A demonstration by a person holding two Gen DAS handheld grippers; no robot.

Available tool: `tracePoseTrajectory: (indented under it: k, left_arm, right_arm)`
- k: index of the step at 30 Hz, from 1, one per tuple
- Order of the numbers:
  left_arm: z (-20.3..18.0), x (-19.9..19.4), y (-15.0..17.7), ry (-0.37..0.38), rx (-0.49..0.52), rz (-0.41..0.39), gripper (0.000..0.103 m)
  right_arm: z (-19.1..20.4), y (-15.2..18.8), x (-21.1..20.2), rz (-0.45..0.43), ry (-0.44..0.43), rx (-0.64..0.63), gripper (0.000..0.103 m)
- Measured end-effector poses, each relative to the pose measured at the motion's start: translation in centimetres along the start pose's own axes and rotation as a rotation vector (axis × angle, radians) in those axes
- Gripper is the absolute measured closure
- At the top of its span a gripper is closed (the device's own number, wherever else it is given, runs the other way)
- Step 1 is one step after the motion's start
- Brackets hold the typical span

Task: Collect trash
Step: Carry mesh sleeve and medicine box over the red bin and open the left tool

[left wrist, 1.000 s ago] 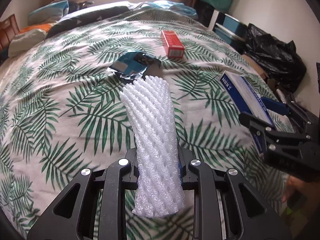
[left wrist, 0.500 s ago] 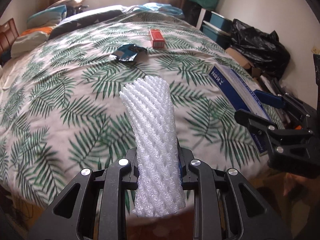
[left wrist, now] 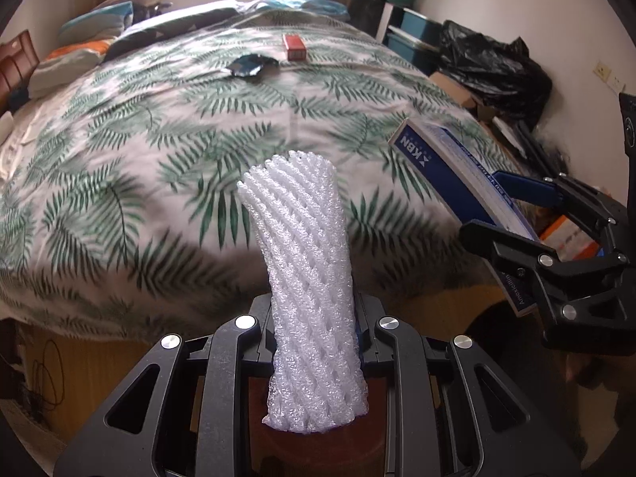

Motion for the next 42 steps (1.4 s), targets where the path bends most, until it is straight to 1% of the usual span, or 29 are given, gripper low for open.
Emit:
tracePoseTrajectory:
  k: [5,7,9,13,17,22,23,28,32,34,38,42]
  left_arm:
    - [-0.3,-0.5,4.4,0.004,-0.003,0.064,0.079]
    - [-0.3,-0.2,6.3,0.004,-0.007,0.101,0.079]
    - [-0.2,0.1,8.0,0.0,-0.015,0.132,0.079]
    - [0.1,1.4,11.2,-0.01,-0.016,0.207,0.079]
    - [0.2,3.0,13.8,-0.015,-0.019,0.282,0.079]
    - [0.2,5.3,16.5,-0.002,-0.021,0.384,0.079]
    - [0.2,5.8,16.9,-0.001,-0.022,0.4,0.079]
    - [0.7,7.9,17.8,-0.006,-0.025,0.467,0.078]
    - [1.4,10.1,18.8,-0.01,-0.037,0.537,0.076]
    - [1.6,10.9,19.3,-0.014,-0.039,0.559,0.075]
    - [1.8,12.3,19.8,-0.018,-0.039,0.592,0.074]
    - [1.9,13.1,20.3,-0.019,-0.039,0.605,0.072]
  right_arm:
    - [2.5,4.1,-1.2,0.062,-0.036,-0.001,0.031]
    - [3.0,5.5,-1.1,0.09,-0.046,0.001,0.031]
    - [3.5,7.5,-0.8,0.127,-0.056,0.004,0.031]
    - [4.1,10.8,-0.1,0.189,-0.068,0.011,0.031]
    - [4.6,13.2,0.7,0.244,-0.082,0.015,0.031]
    - [5.3,16.1,2.4,0.338,-0.112,0.014,0.031]
    - [5.5,16.7,2.8,0.362,-0.119,0.014,0.031]
    - [5.4,18.1,4.6,0.426,-0.131,0.036,0.031]
    - [5.3,19.0,6.0,0.471,-0.131,0.05,0.031]
    - [5.2,19.5,6.5,0.489,-0.131,0.057,0.031]
    - [5.2,20.0,7.4,0.516,-0.13,0.069,0.031]
    - [5.1,20.5,7.9,0.536,-0.127,0.079,0.031]
Point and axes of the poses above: each gripper's, at about its wrist camera, not at the fingertips, and x roughly the way its jaws point, z to its left, y to its underside, the point moved 4 cm from there along x, roughly the way its jaws point, and after that the axes turned 11 degrees about -z, right-handed, at the moved point
